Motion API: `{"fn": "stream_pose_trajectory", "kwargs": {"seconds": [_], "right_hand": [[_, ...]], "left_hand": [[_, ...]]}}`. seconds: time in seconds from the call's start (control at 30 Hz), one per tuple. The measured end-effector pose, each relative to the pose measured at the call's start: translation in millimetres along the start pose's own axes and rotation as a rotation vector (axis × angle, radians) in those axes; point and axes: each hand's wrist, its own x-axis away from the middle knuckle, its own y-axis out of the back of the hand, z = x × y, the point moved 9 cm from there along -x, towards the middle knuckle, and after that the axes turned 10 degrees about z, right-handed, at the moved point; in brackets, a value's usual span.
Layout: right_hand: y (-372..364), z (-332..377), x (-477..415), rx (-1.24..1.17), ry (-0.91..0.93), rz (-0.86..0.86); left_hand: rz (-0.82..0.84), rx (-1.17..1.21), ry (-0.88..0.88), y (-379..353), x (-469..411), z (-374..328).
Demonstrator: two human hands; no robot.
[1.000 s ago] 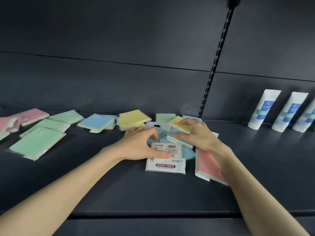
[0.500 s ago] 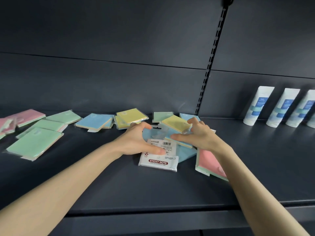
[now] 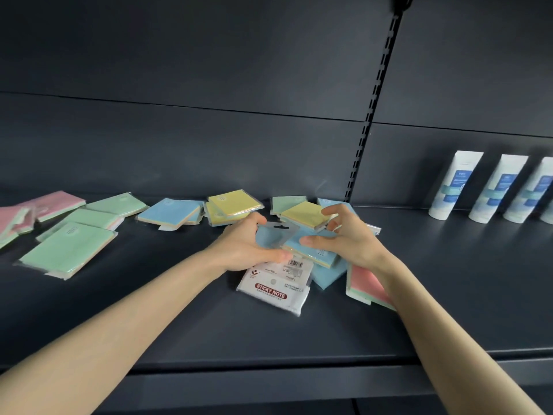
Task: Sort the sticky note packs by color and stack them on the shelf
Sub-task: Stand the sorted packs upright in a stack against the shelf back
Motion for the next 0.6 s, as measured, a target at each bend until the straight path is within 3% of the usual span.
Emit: {"fn": "stream_pose_trajectory", "kwargs": {"seconds": [0.2,0.37,0.6], "right_hand": [[-5,1,0,-0.041,-0.001,0.022],[-5,6,-1,-0.106,0.063,0.019],[-4,20,3,-0.177,0.141,0.029]], "left_hand": [[-0.07,0.177,-0.025,9,10,2],[-0.151,0.526,-0.027,14,16,11],[-0.313,0.622,-0.06,32,29,19]]}}
